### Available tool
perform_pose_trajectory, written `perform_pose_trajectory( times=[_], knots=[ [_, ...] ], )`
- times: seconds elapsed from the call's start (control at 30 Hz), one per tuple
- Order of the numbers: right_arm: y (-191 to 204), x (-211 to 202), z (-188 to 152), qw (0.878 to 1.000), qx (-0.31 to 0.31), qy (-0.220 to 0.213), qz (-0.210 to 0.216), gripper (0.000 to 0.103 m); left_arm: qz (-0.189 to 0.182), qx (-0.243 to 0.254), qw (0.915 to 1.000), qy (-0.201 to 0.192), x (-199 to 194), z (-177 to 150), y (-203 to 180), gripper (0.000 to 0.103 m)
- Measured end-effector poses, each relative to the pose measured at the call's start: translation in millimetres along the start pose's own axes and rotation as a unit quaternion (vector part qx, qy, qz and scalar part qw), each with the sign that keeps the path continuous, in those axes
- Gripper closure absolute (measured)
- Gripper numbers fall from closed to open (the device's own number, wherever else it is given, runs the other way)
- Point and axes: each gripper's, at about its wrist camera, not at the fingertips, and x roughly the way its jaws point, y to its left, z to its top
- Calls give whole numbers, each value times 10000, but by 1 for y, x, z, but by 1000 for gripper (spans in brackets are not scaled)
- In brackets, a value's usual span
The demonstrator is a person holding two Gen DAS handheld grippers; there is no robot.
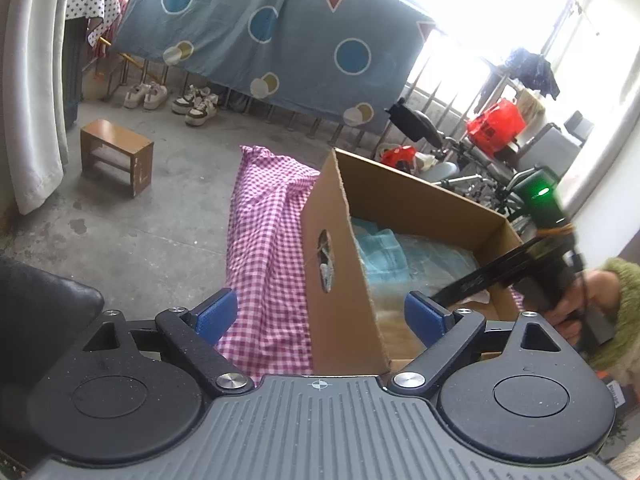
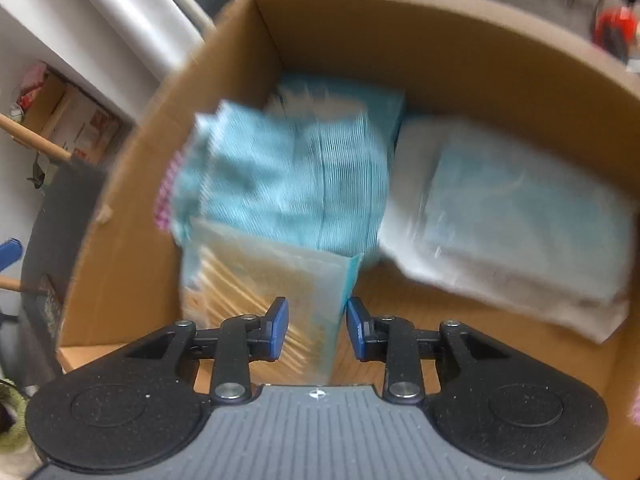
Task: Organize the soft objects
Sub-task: 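Lower the cotton swab bag into the cardboard box and open the right gripper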
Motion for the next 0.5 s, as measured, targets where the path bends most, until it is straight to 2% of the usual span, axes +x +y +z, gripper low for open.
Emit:
perform_pose_trajectory(
  times=[0.1,0.23,0.37,0.43,0.5],
  knots=[
    [12,-13,2,9994,-257,-231,6,68,55,16,10000,-33,-2,-2,3,11],
    [14,5,0,9997,-258,4,7,68,32,-9,10000,-57,-5,-4,6,11],
    [-4,29,-2,9985,337,278,339,67,10,-93,10000,-20,-5,-6,11,11],
    [-15,31,-1,9967,587,286,488,60,15,-125,9999,19,-3,-7,12,11],
    [-25,26,-1,9947,789,266,596,58,-2,-145,9999,37,-3,-8,12,10]
  ],
)
